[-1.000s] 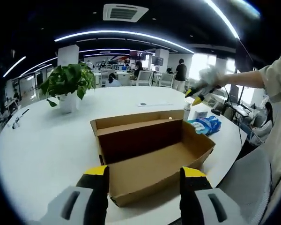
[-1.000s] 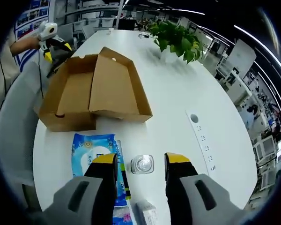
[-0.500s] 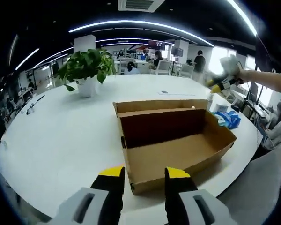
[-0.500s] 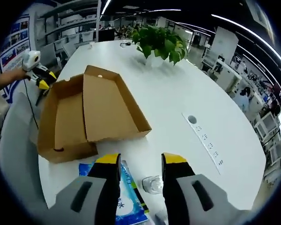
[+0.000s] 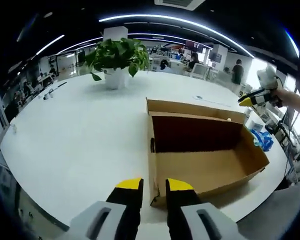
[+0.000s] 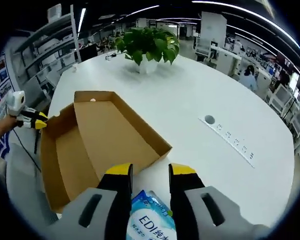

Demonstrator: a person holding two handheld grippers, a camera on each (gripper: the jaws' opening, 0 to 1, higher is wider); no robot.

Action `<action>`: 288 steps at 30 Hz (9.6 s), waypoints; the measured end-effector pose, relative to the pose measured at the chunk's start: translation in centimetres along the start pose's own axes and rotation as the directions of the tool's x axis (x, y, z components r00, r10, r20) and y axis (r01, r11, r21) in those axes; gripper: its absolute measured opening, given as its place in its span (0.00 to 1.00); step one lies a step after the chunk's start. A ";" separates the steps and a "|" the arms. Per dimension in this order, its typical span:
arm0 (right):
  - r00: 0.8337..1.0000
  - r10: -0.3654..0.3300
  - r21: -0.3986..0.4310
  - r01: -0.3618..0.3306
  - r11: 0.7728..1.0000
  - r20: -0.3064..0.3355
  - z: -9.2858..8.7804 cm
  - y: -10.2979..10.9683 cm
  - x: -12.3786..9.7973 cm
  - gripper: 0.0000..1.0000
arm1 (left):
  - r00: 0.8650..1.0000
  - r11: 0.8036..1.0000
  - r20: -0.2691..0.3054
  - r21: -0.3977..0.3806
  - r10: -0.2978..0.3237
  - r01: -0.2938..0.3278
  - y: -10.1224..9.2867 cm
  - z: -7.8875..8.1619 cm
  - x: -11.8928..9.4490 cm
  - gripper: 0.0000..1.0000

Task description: Operate the shoe box by opening the lid, removing the specified soft item, and placing it in the target area until the item is outside and the box remains undamaged.

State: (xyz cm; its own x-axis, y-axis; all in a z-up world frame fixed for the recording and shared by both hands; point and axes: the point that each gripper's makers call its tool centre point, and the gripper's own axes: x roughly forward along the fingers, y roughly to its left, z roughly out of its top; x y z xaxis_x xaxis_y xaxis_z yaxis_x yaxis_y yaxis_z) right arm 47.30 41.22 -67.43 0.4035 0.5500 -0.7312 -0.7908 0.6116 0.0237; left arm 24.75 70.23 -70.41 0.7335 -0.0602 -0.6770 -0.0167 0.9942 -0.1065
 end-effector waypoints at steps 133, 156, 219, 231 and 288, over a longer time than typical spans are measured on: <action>0.973 -0.107 0.249 0.054 0.967 0.205 3.6 4.6 -5.1 0.00 | 0.993 0.993 -0.033 -0.046 0.110 -0.112 0.0 -0.4 0.7 0.01; 0.952 -0.144 0.169 0.100 0.981 0.270 1.3 7.6 -7.2 0.00 | 0.994 0.992 -0.015 -0.058 0.109 -0.109 0.0 -0.4 0.7 0.02; 0.911 -0.237 0.197 0.179 0.964 0.336 -3.1 10.9 -7.9 0.01 | 0.999 0.995 0.048 0.102 -0.001 -0.004 -0.6 0.9 -1.2 0.25; 0.915 -0.231 0.191 0.174 0.966 0.332 -4.2 11.6 -7.8 0.02 | 0.993 0.987 0.114 0.158 -0.030 0.012 -0.7 3.8 -2.9 0.27; 0.968 -0.014 -0.025 0.021 0.999 0.250 -8.7 16.7 -6.7 0.26 | 0.992 0.959 0.034 0.261 -0.124 0.111 -2.9 1.0 -2.6 0.34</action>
State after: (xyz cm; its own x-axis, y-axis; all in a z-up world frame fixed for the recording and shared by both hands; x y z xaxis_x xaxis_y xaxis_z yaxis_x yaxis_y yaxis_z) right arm 27.39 42.75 -68.04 0.5170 0.6659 -0.5379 -0.7935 0.6086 -0.0093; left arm 23.53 67.64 -67.64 0.7524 -0.1802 -0.6336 0.2426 0.9700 0.0122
